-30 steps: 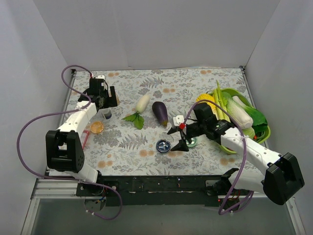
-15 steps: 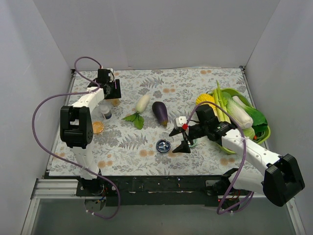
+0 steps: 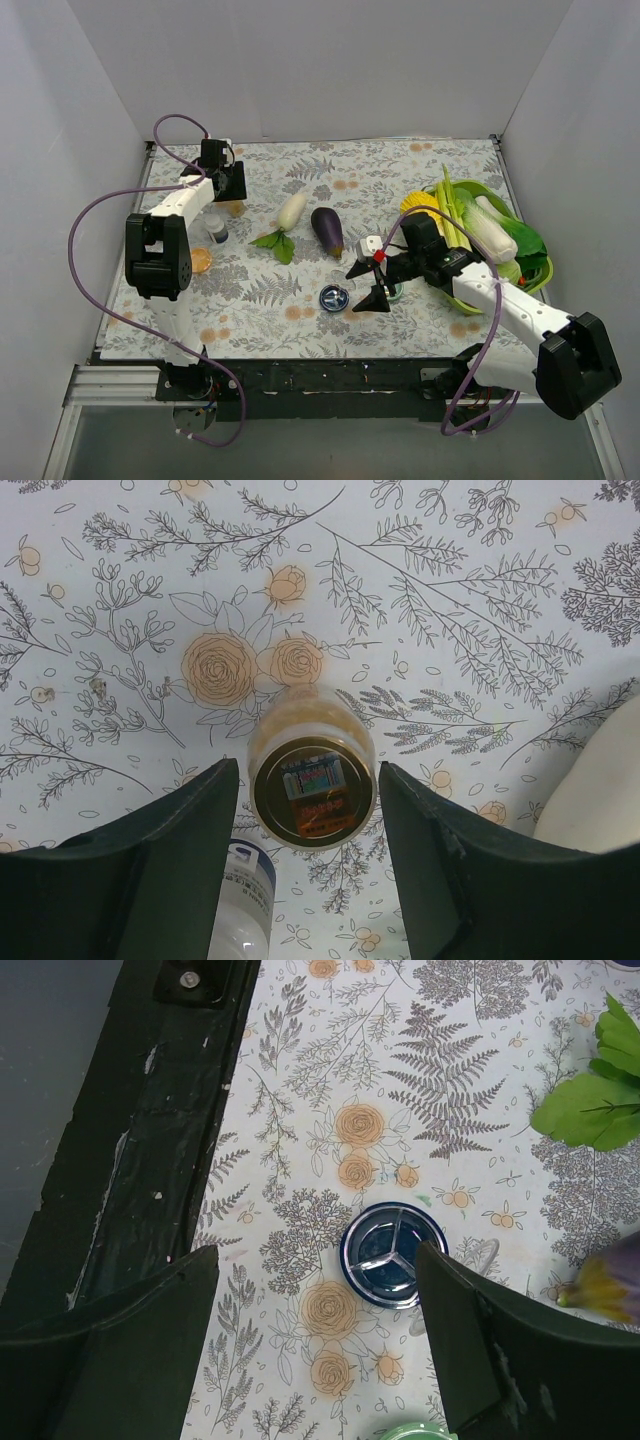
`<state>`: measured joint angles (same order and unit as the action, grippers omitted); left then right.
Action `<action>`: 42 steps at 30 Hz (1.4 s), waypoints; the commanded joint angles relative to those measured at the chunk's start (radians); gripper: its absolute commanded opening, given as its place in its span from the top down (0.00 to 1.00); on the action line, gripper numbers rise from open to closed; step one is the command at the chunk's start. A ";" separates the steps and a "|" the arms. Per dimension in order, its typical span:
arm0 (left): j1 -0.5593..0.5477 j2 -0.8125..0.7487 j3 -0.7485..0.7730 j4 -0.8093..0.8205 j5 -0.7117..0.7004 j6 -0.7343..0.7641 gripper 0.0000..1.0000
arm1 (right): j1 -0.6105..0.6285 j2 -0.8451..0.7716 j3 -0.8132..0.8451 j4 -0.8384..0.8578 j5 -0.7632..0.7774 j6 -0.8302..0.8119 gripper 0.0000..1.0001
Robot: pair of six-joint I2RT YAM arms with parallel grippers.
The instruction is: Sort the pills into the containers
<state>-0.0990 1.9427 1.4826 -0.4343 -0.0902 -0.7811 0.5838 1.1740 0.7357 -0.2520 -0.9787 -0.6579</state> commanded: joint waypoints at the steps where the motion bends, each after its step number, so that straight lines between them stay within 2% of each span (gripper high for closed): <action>1: 0.002 -0.064 0.038 0.003 0.000 0.014 0.42 | -0.004 0.013 0.005 0.023 -0.037 0.007 0.13; 11: -0.002 -0.097 0.045 0.009 0.003 0.011 0.45 | -0.004 0.019 0.002 0.022 -0.043 0.006 0.13; 15: -0.002 -0.091 0.047 0.006 0.009 0.013 0.53 | -0.002 0.024 0.005 0.019 -0.044 0.007 0.13; 18: -0.002 -0.082 0.047 -0.001 0.013 0.013 0.64 | -0.002 0.024 0.004 0.019 -0.043 0.006 0.13; 20: -0.004 -0.083 0.050 -0.003 0.020 0.011 0.81 | -0.004 0.023 0.004 0.017 -0.041 0.006 0.13; 23: -0.008 -0.102 0.057 -0.007 0.056 0.011 1.00 | -0.002 0.023 0.002 0.008 -0.032 -0.005 0.13; 27: -0.027 -0.166 0.027 -0.014 0.122 0.032 1.00 | -0.002 0.030 0.039 -0.049 -0.008 -0.060 0.14; 31: -0.050 -0.331 -0.069 -0.012 0.213 0.039 1.00 | -0.001 0.067 0.134 -0.199 0.031 -0.187 0.14; 33: -0.082 -0.402 -0.119 -0.012 0.273 0.039 1.00 | -0.002 0.076 0.181 -0.286 0.061 -0.268 0.14; 36: -0.168 -0.534 -0.231 -0.011 0.320 0.037 1.00 | -0.002 0.085 0.254 -0.323 0.086 -0.302 0.14; 38: -0.243 -0.614 -0.304 -0.009 0.346 0.011 1.00 | -0.002 0.085 0.289 -0.305 0.075 -0.277 0.14; 41: -0.338 -0.672 -0.378 0.006 0.423 -0.070 1.00 | -0.001 0.084 0.295 -0.158 0.083 -0.097 0.14; 42: -0.361 -0.704 -0.392 0.018 0.450 -0.098 1.00 | -0.001 0.084 0.292 -0.109 0.089 0.020 0.14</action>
<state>-0.3695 1.3052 1.1698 -0.4351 0.2279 -0.7849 0.5835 1.2633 0.9943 -0.4889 -0.9016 -0.8589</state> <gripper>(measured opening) 0.422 0.861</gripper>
